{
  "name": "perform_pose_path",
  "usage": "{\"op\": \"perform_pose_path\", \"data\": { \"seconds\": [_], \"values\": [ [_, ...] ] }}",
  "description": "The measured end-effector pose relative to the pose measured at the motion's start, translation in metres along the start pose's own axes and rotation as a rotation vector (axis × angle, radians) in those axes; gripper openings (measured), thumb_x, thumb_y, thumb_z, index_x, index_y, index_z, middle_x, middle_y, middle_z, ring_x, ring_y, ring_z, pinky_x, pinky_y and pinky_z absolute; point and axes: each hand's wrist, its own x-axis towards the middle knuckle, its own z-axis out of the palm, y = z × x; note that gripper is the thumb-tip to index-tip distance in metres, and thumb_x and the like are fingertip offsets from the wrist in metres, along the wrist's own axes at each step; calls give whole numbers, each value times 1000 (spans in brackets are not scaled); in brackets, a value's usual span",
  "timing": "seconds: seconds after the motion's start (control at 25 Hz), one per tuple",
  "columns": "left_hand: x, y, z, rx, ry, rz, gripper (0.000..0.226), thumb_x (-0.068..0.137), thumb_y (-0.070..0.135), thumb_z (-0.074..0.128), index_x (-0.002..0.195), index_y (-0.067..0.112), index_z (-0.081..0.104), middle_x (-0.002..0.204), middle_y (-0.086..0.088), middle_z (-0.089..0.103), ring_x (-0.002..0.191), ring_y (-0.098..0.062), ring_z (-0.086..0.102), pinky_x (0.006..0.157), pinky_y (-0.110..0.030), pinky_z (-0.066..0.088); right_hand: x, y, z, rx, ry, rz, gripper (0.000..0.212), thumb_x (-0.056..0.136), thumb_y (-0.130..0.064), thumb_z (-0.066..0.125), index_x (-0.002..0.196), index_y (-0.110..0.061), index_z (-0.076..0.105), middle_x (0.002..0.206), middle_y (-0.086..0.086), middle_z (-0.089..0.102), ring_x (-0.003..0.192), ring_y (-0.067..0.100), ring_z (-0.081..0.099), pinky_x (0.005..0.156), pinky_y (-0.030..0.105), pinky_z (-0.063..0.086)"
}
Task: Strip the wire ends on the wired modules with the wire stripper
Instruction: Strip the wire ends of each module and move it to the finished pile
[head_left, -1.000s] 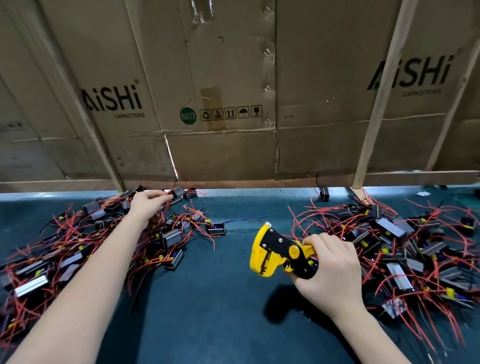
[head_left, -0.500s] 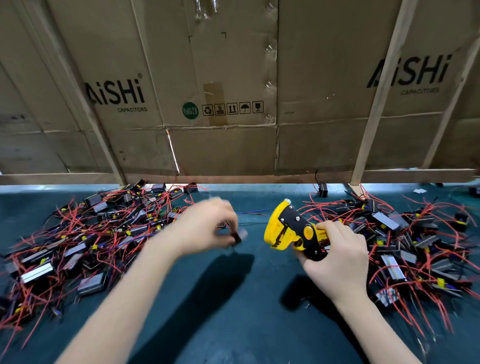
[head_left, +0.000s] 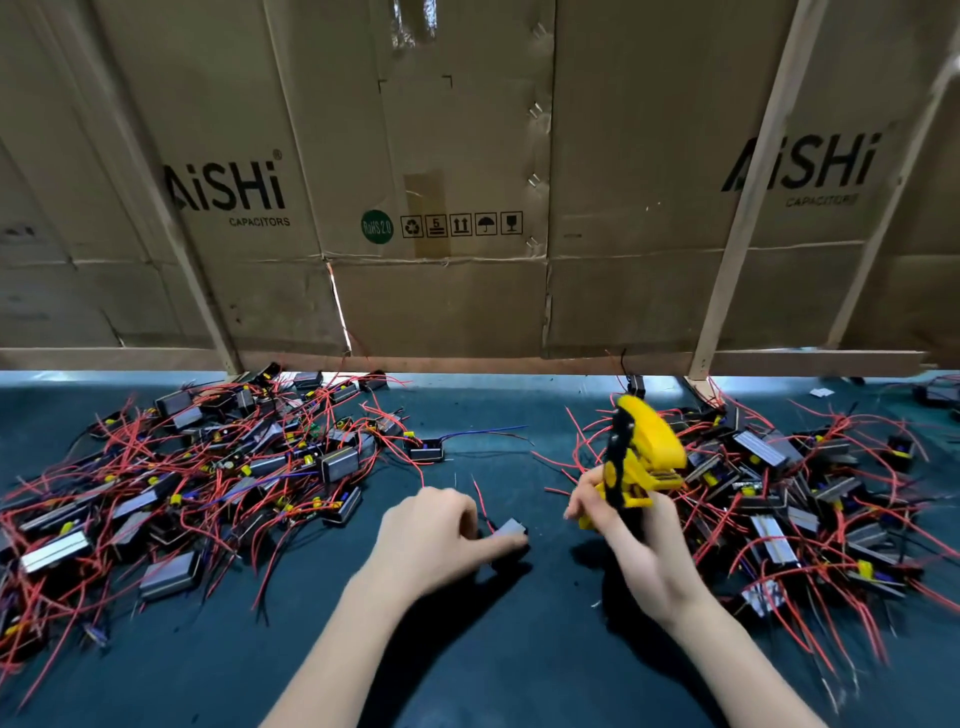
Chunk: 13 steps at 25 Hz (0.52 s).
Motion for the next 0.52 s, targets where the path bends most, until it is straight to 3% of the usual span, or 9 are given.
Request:
{"op": "perform_pose_path", "data": {
  "seconds": [0.12,0.24,0.36,0.44,0.52],
  "values": [
    [4,-4,6,-143,-5,119,40,78,60,65,76,21,57,75,10,62,79,-12,55,63,-27,41,-2,-1,8,2,-134,156,41,88,-50,59,78,-11,62,75,11,65,74,22,61,77,37,49],
    [7,-11,4,-76,34,330,26,78,46,72,82,25,58,80,13,56,86,-10,46,75,-28,41,-4,-1,8,41,-142,229,42,86,-50,65,82,-8,62,78,13,66,74,17,60,77,28,47],
    [6,-16,3,-63,59,452,37,74,60,69,76,24,62,75,15,52,81,-6,41,72,-24,37,-6,-3,8,-39,-218,259,48,79,-55,67,77,-9,58,70,11,57,69,14,52,72,33,43],
    [2,-17,5,-131,96,408,53,74,76,55,69,24,62,70,12,55,77,-6,43,69,-23,36,-5,-4,9,-163,-151,218,46,73,-62,66,68,-18,53,61,-3,46,61,8,42,64,30,37],
    [2,-15,9,-263,203,279,50,82,72,49,67,26,62,69,9,56,74,-8,47,68,-26,38,-3,-5,7,-327,-18,101,41,71,-63,65,66,-25,51,59,-10,47,58,7,42,59,24,35]
  ]
}}
